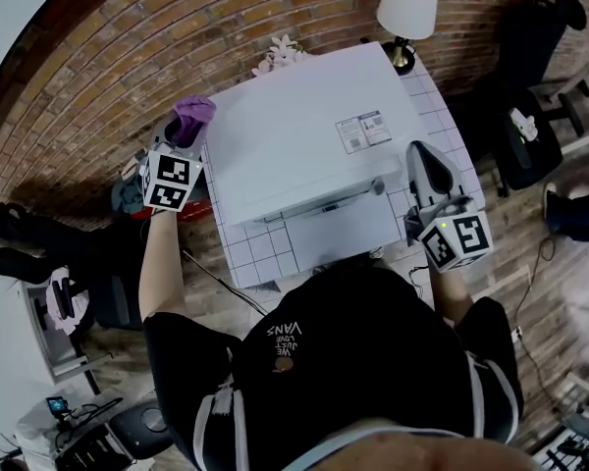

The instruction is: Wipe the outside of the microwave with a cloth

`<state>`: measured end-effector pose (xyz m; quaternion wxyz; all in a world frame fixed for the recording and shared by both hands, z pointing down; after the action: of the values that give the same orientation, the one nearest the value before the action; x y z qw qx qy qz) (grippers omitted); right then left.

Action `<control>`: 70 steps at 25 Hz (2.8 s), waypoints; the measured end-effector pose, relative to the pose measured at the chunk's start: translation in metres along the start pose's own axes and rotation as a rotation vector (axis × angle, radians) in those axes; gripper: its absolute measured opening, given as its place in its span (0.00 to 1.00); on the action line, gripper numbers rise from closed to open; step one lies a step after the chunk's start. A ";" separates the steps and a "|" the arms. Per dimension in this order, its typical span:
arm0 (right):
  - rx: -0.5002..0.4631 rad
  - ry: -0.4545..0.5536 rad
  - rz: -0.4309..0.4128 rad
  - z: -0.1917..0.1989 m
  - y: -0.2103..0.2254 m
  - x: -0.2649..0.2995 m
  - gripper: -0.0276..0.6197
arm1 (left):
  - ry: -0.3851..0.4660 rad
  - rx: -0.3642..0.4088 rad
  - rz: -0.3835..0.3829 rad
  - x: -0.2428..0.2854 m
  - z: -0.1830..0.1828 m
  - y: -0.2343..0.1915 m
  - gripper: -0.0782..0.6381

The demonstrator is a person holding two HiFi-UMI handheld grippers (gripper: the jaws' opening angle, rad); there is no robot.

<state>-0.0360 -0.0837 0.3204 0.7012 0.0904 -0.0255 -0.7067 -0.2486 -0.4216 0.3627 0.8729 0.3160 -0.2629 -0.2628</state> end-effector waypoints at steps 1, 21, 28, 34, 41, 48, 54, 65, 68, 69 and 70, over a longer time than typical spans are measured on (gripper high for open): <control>0.001 0.000 0.001 0.000 0.003 -0.001 0.04 | -0.018 0.020 0.010 0.007 0.001 0.002 0.30; 0.039 0.013 0.046 -0.002 0.069 -0.033 0.04 | -0.094 0.404 0.309 0.088 -0.097 0.095 0.30; 0.057 0.020 0.047 -0.005 0.098 -0.043 0.04 | 0.008 0.454 0.378 0.117 -0.183 0.155 0.30; 0.054 0.032 0.053 -0.009 0.119 -0.053 0.04 | 0.091 0.470 0.431 0.134 -0.253 0.205 0.30; 0.052 0.026 0.060 -0.013 0.127 -0.061 0.04 | 0.104 0.499 0.474 0.139 -0.276 0.236 0.30; 0.055 0.014 0.012 -0.010 0.106 -0.048 0.04 | 0.070 0.452 0.437 0.117 -0.243 0.198 0.30; 0.050 0.007 -0.073 -0.007 0.058 -0.018 0.04 | -0.016 0.443 0.383 0.069 -0.169 0.141 0.30; 0.062 0.004 -0.154 0.011 -0.023 0.018 0.04 | -0.198 0.402 0.335 -0.033 -0.016 0.062 0.30; 0.067 0.002 -0.155 0.016 -0.034 0.022 0.04 | -0.222 0.386 0.339 -0.045 0.005 0.056 0.30; 0.068 0.002 -0.154 0.018 -0.036 0.023 0.04 | -0.224 0.383 0.343 -0.046 0.009 0.057 0.30; 0.069 0.003 -0.153 0.018 -0.037 0.023 0.04 | -0.222 0.383 0.349 -0.046 0.009 0.059 0.30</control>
<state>-0.0753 -0.1077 0.3301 0.6418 0.1173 -0.0417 -0.7567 -0.2706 -0.3576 0.3958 0.7953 0.3945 -0.4521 -0.0872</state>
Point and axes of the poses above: the fingertips, and each gripper's own axes: x forward along the fingers, y to its right, z out of its underside, the point moved 1 cm from there along -x, backward along the fingers, and after that the axes turned 15 degrees about -z, right-handed, at the moved point
